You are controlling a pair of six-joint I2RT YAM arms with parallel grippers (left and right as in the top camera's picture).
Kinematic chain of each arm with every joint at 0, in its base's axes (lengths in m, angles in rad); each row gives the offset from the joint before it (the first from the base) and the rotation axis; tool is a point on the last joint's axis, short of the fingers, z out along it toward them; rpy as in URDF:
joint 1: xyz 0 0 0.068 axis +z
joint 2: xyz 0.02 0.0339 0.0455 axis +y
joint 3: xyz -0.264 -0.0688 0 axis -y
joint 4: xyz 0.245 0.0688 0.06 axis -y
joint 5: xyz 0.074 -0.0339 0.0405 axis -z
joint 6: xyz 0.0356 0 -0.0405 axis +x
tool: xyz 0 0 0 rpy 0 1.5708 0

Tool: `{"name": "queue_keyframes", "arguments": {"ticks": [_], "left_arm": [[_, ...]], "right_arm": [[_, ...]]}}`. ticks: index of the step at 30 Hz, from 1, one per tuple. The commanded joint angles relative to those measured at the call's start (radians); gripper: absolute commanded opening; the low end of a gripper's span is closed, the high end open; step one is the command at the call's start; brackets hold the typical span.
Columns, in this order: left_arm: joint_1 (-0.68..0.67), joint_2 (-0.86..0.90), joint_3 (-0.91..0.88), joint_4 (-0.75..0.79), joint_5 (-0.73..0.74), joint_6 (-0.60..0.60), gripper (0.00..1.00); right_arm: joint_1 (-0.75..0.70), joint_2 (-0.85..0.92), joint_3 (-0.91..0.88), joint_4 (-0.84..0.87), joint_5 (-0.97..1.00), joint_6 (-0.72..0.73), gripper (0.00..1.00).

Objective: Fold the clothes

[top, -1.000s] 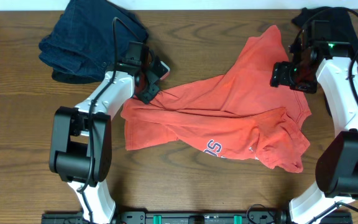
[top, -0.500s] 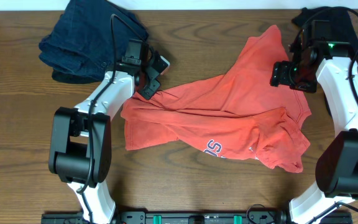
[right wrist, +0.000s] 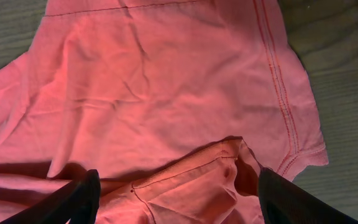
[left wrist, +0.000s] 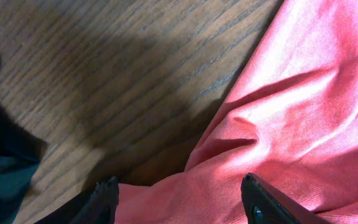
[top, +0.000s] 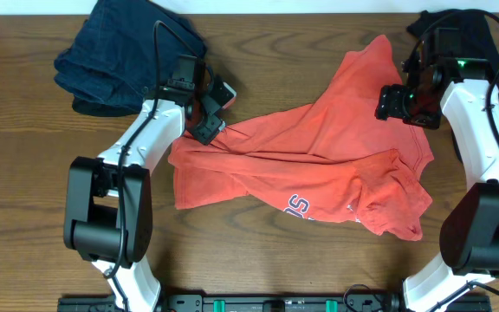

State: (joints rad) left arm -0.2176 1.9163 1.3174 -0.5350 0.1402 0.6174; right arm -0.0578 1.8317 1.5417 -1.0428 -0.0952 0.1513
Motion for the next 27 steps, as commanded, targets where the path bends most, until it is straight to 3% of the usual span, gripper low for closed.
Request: {"name": "queue_keyframes", "arguments": {"ticks": [1, 12, 13, 15, 16, 23, 27], "left_arm": [[0.003, 0.039, 0.011, -0.007, 0.009, 0.019, 0.65], [0.003, 0.104, 0.011, -0.006, -0.026, 0.061, 0.61], [0.003, 0.106, 0.011, -0.006, -0.025, 0.062, 0.56], [0.003, 0.105, 0.012, 0.0, -0.025, 0.063, 0.26], [0.003, 0.103, 0.012, 0.007, -0.025, 0.062, 0.06], [0.003, 0.04, 0.038, 0.059, -0.028, 0.045, 0.06], [0.003, -0.019, 0.079, 0.071, -0.028, -0.031, 0.06]], "right_arm": [[0.007, -0.014, 0.014, 0.002, -0.008, -0.01, 0.79], [0.007, -0.014, 0.014, 0.007, -0.007, -0.01, 0.79], [0.007, -0.014, 0.014, 0.006, -0.007, -0.01, 0.79], [0.007, -0.014, 0.014, 0.007, -0.007, -0.01, 0.79], [0.007, -0.014, 0.014, 0.007, -0.007, -0.01, 0.79], [0.007, -0.014, 0.014, 0.01, -0.007, -0.01, 0.78], [0.007, -0.014, 0.014, 0.021, -0.011, -0.01, 0.78]]}}
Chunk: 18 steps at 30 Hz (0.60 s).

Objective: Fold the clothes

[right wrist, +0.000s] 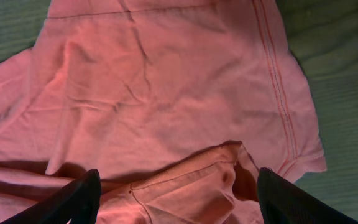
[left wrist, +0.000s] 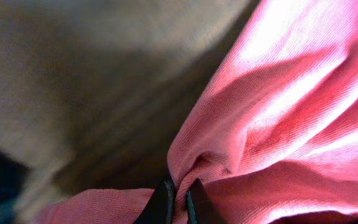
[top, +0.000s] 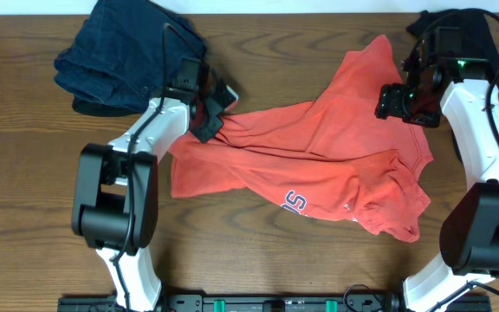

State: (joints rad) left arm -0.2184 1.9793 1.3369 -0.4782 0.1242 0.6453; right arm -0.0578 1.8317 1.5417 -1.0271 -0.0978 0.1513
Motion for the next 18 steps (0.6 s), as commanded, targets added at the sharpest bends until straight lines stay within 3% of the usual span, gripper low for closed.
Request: {"name": "queue_keyframes", "arguments": {"ticks": [1, 18], "left_arm": [[0.003, -0.095, 0.06, 0.019, -0.011, -0.071, 0.06], [0.003, -0.124, 0.06, 0.002, -0.012, -0.083, 0.1]], "right_arm": [[0.007, -0.014, 0.014, 0.007, -0.01, -0.009, 0.78], [0.007, -0.014, 0.014, 0.043, -0.012, -0.007, 0.76]]}}
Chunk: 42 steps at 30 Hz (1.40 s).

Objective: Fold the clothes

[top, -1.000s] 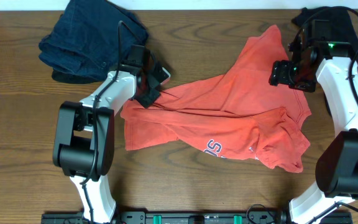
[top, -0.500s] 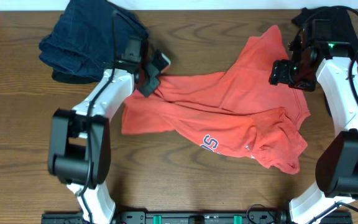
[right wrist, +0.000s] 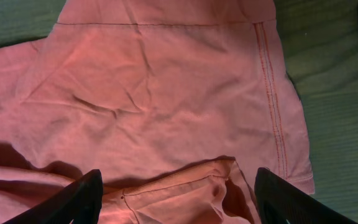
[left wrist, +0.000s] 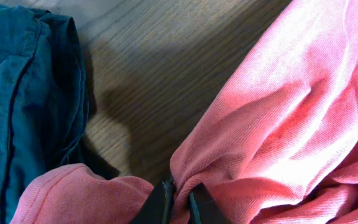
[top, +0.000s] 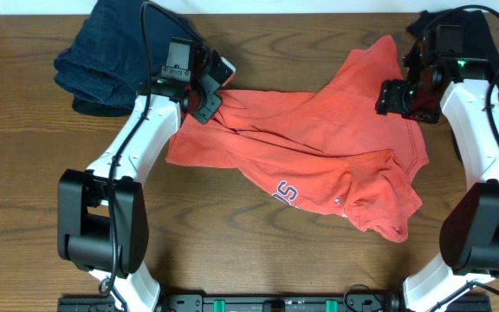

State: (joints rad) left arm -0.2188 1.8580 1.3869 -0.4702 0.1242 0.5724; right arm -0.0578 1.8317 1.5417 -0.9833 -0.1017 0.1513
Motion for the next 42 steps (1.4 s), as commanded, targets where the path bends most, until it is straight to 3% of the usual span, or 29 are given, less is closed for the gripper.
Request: {"name": "queue_keyframes", "arguments": {"ticks": [1, 9, 15, 16, 17, 18, 29, 31, 33, 35, 39, 42], "left_arm": [[0.003, -0.003, 0.01, -0.009, -0.012, -0.011, 0.1], [0.003, -0.032, 0.01, -0.059, -0.012, -0.055, 0.09], [0.003, -0.058, 0.01, -0.061, -0.012, -0.055, 0.25], [0.003, -0.058, 0.01, -0.061, -0.012, -0.056, 0.24], [0.003, -0.058, 0.01, -0.064, -0.012, -0.06, 0.11], [0.003, -0.058, 0.01, -0.067, -0.012, -0.063, 0.06], [0.006, -0.041, 0.01, -0.039, -0.012, -0.087, 0.06], [0.008, -0.016, 0.01, -0.014, -0.019, -0.08, 0.13], [0.01, 0.017, 0.01, 0.015, -0.036, -0.098, 0.28], [0.011, 0.048, 0.01, 0.046, -0.061, -0.202, 0.39], [0.011, 0.1, 0.01, 0.087, -0.117, -0.412, 0.43], [0.011, 0.117, 0.01, 0.124, -0.124, -0.488, 0.43]], "right_arm": [[0.007, -0.014, 0.014, 0.0, -0.008, -0.007, 0.76], [0.007, -0.014, 0.014, 0.0, -0.008, -0.006, 0.76], [0.007, -0.014, 0.014, 0.0, -0.018, -0.006, 0.76], [0.007, -0.014, 0.014, 0.0, -0.02, -0.006, 0.76], [0.007, -0.014, 0.014, 0.0, -0.023, -0.006, 0.76], [0.007, -0.014, 0.014, 0.0, -0.023, -0.006, 0.76], [0.007, -0.014, 0.014, 0.001, -0.031, -0.006, 0.76], [0.007, -0.014, 0.014, 0.003, -0.031, -0.006, 0.76], [0.007, -0.014, 0.014, 0.004, -0.031, -0.006, 0.76], [0.007, -0.014, 0.014, 0.003, -0.031, -0.006, 0.76], [0.007, -0.014, 0.014, 0.004, -0.031, -0.006, 0.76], [0.007, -0.014, 0.014, 0.004, -0.031, -0.006, 0.76]]}}
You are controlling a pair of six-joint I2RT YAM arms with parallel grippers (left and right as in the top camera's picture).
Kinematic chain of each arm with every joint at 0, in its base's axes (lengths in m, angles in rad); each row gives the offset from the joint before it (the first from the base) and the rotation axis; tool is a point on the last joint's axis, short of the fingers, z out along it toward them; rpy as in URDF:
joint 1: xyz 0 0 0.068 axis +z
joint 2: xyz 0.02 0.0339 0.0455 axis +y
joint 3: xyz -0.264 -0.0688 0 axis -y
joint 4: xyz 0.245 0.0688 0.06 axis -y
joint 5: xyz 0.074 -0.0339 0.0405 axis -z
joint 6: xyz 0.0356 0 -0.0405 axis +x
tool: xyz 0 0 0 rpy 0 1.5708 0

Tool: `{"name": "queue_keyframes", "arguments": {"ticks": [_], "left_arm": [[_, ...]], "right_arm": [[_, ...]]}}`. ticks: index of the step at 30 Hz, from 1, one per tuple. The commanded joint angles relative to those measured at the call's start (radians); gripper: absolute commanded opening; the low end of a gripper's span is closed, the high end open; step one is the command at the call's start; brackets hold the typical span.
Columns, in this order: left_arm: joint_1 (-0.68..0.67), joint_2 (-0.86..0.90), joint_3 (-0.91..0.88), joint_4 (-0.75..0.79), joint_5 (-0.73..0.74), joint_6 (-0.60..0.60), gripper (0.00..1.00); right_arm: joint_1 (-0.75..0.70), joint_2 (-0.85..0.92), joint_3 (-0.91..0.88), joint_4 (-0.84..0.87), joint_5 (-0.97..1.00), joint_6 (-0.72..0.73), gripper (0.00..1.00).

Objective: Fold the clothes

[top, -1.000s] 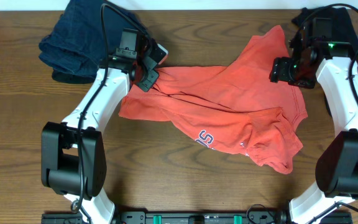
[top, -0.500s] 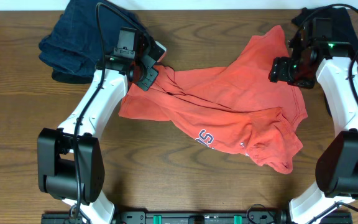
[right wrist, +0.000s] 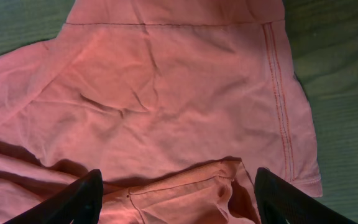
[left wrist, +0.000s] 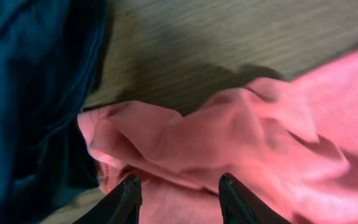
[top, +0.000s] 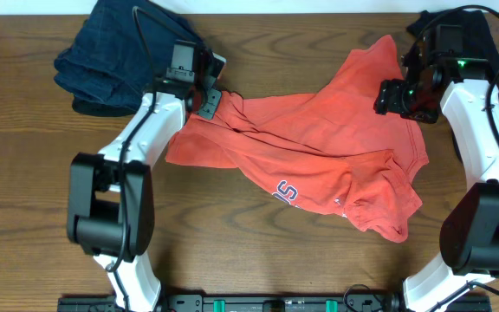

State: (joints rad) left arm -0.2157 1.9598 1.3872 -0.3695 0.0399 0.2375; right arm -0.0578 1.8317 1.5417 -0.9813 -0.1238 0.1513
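Observation:
A red T-shirt (top: pixel 319 143) with white and blue lettering lies crumpled across the middle of the table. Its upper left corner is bunched up (left wrist: pixel 229 124) against the dark blue garment (top: pixel 115 52). My left gripper (top: pixel 204 97) hovers over that bunch, open, with red cloth showing between its fingers (left wrist: pixel 178 186) but not pinched. My right gripper (top: pixel 394 98) is open above the shirt's right side (right wrist: pixel 166 93), where a stitched hem (right wrist: pixel 278 106) and a folded-over flap (right wrist: pixel 191 186) show.
The dark blue garment (left wrist: pixel 30 93) is heaped at the back left, touching the shirt's corner. Another dark cloth (top: pixel 423 22) lies at the back right behind my right arm. Brown wooden table (top: pixel 42 199) shows on all sides of the shirt.
My left gripper was shut on a fold of the red shirt and is now open, with the fold lying loose beside the blue garment. The right gripper has barely shifted.
First my left gripper stood open at the shirt's left edge. Then it was shut on a fold there. Later the shirt's left part lay farther back, near the blue garment, more spread out. Now the fold is released. My right gripper stayed open throughout.

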Motion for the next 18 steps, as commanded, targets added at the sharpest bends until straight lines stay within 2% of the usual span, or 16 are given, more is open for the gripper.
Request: {"name": "queue_keyframes", "arguments": {"ticks": [1, 6, 11, 18], "left_arm": [[0.008, 0.019, 0.009, 0.039, -0.055, -0.181, 0.43], [0.008, 0.037, 0.009, 0.071, -0.13, -0.344, 0.43], [0.007, 0.06, 0.009, 0.062, -0.13, -0.484, 0.43], [0.007, 0.061, 0.008, 0.081, -0.13, -0.566, 0.43]], "right_arm": [[0.007, -0.014, 0.014, 0.002, -0.009, -0.006, 0.76], [0.007, -0.014, 0.014, 0.002, -0.009, -0.006, 0.76], [0.008, -0.014, 0.014, 0.002, -0.009, -0.006, 0.75], [0.013, -0.014, 0.014, 0.007, -0.009, -0.006, 0.76]]}}
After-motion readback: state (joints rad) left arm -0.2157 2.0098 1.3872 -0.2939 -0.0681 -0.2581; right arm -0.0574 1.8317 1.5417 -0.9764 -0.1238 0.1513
